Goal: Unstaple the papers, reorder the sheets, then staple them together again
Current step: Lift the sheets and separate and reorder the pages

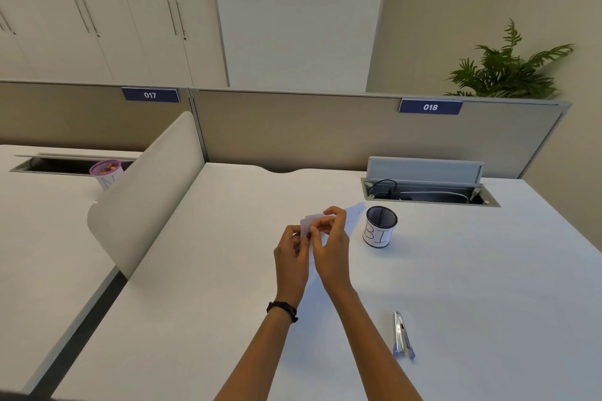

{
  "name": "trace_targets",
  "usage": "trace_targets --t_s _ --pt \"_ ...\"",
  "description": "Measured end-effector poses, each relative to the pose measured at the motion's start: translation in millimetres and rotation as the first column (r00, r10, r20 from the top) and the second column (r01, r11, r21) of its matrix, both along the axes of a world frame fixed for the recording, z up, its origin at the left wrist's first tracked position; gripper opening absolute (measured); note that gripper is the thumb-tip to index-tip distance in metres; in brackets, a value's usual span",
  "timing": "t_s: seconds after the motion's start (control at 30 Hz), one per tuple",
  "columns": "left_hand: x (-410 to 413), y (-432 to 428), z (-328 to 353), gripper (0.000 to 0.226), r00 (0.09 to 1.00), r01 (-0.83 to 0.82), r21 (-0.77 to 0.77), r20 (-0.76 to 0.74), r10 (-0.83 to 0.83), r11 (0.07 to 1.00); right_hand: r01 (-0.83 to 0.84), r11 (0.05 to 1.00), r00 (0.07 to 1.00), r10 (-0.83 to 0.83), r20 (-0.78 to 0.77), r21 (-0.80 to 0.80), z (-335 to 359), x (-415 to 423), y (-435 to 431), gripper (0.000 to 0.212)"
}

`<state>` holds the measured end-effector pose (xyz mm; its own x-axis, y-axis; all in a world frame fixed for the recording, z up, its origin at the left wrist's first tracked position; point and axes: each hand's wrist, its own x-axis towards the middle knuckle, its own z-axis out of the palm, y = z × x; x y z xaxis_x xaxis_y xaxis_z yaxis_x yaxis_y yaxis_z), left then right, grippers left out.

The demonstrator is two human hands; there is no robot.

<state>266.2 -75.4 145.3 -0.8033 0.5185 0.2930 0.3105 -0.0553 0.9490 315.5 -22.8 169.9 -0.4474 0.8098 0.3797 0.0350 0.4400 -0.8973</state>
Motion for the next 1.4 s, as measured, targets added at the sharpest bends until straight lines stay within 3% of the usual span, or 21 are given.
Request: trace_targets --t_s 0.2,0.4,0.53,0.63,0.77,0.9,1.0,1.1,1.23,1.4 --pt "1.3 0.2 5.2 0.004 1.0 0.026 0.032 -0.016 -0.025 0.999 0.037 0.995 0.998 -0.041 0.038 0.096 5.3 0.2 1.2 0.031" --pt "4.5 1.7 7.4 0.007 0.999 0.035 0.023 -0.027 -0.034 0.999 0.095 0.964 0.984 -0.129 0.125 0.248 8.7 -1.4 -5.5 0.003" --pt "4.2 2.4 7.5 0.008 0.996 0.048 -0.003 -0.07 -0.048 0.999 0.103 0.952 0.979 -0.148 0.142 0.288 6.7 -4.2 -3.7 0.011" --pt "3.1 1.7 8.7 0.008 0.98 0.052 -0.052 -0.187 -0.06 0.997 0.091 0.964 0.979 -0.133 0.157 0.25 4.7 -5.0 0.0 0.011" --pt "2.2 0.0 10.0 0.04 0.924 0.025 -0.141 -0.375 -0.077 0.99 0.098 0.981 0.983 -0.122 0.139 0.166 7.4 -5.0 2.3 0.018" --pt "-0.4 3.0 6.3 0.032 0.823 -0.037 -0.206 -0.561 -0.087 0.978 0.085 0.996 0.986 -0.088 0.143 0.033 5.5 -5.5 5.5 0.017" --pt "-2.6 4.8 6.2 0.027 0.788 -0.043 -0.224 -0.607 -0.105 0.974 0.073 0.997 0.985 -0.067 0.158 -0.035 3.2 -6.6 8.8 0.015" --pt "-1.8 4.7 6.5 0.033 0.824 -0.032 -0.214 -0.559 -0.095 0.976 0.05 0.997 0.99 -0.041 0.138 -0.063 4.0 -5.7 11.6 0.014" --pt "1.7 5.2 12.1 0.04 0.929 -0.015 -0.142 -0.368 -0.039 0.99 0.076 0.994 0.996 -0.073 0.052 -0.074 -0.1 -1.1 14.1 0.009" --pt "1.2 9.3 16.0 0.01 0.97 -0.024 -0.097 -0.245 0.0 0.995 0.142 0.986 0.989 -0.145 -0.032 -0.088 -5.8 3.7 13.6 0.004"
